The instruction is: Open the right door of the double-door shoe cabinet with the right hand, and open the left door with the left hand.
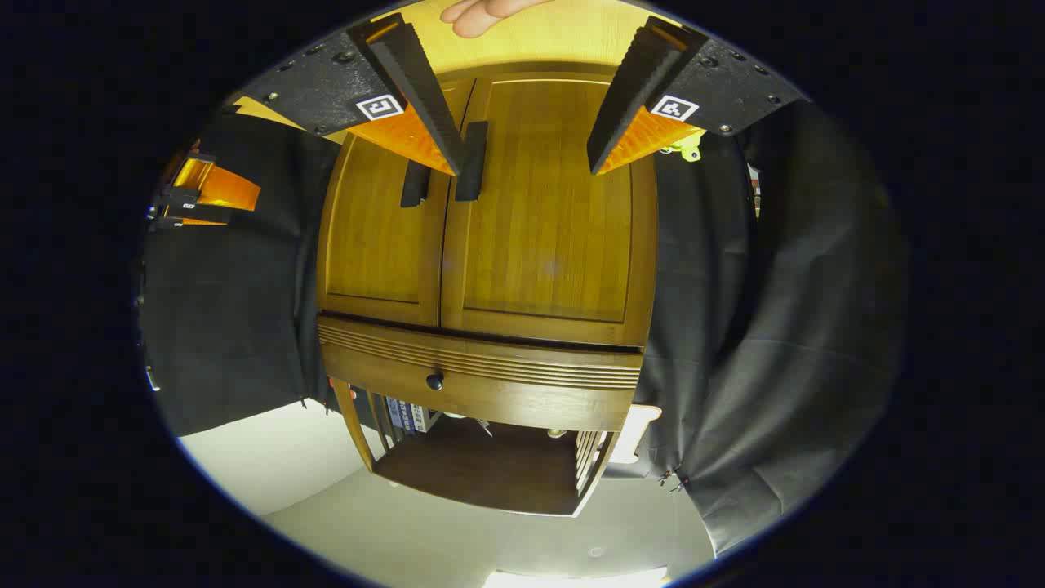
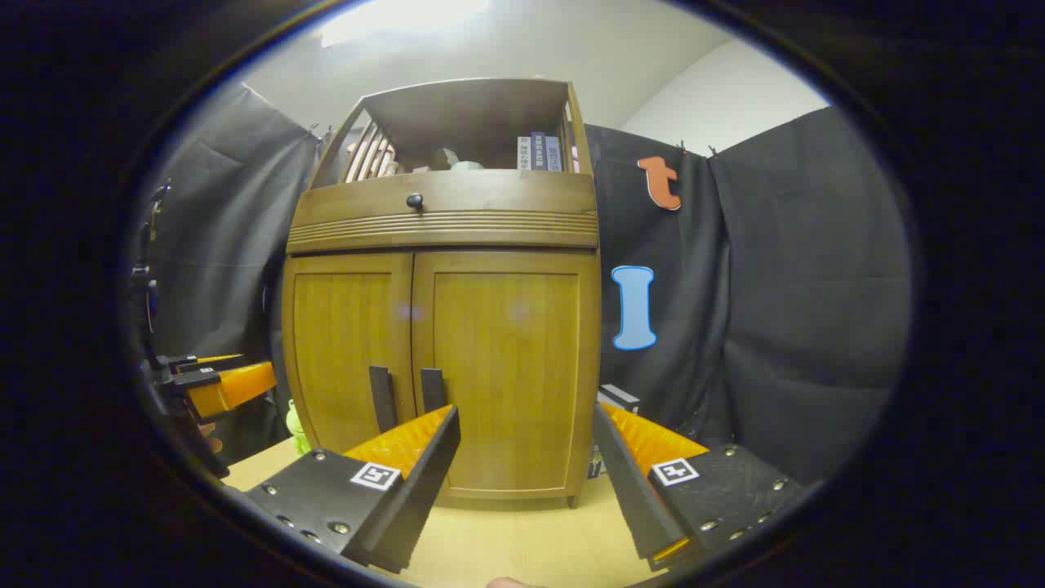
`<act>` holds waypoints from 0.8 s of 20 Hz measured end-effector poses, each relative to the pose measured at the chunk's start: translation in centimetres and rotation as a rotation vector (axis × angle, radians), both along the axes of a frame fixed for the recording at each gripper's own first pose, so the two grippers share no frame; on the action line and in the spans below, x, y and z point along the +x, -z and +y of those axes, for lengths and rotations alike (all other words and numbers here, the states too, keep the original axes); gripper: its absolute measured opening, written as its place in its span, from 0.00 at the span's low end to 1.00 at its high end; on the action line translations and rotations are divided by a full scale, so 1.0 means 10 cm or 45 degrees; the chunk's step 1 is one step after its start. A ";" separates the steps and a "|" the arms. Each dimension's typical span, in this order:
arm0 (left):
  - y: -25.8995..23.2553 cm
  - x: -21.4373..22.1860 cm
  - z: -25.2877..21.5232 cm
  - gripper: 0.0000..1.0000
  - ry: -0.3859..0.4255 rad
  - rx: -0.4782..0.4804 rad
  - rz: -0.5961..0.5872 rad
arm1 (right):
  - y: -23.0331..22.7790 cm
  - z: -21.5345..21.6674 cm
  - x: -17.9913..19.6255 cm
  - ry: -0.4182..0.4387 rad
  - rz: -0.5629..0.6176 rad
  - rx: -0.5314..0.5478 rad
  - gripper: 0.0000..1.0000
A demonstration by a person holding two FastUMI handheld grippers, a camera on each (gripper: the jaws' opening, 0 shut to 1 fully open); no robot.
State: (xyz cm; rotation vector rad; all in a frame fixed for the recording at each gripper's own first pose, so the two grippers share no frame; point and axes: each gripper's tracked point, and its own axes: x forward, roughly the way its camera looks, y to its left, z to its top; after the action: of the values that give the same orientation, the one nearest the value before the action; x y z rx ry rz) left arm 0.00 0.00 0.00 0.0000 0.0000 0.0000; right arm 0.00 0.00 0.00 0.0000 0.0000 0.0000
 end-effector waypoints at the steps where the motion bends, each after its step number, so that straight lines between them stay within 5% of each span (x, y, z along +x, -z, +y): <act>1: 0.00 0.00 0.00 0.89 0.002 -0.002 0.001 | 0.00 0.01 0.00 -0.002 0.002 0.000 0.94; 16: -0.10 0.00 0.06 0.89 -0.013 -0.010 -0.052 | 0.08 0.03 0.08 0.023 0.034 0.032 0.96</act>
State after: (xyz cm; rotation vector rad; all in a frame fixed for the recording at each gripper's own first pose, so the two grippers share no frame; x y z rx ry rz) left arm 0.01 0.62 1.01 -0.0082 -0.0405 0.0105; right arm 0.82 0.27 -0.75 0.0254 0.0268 -0.0177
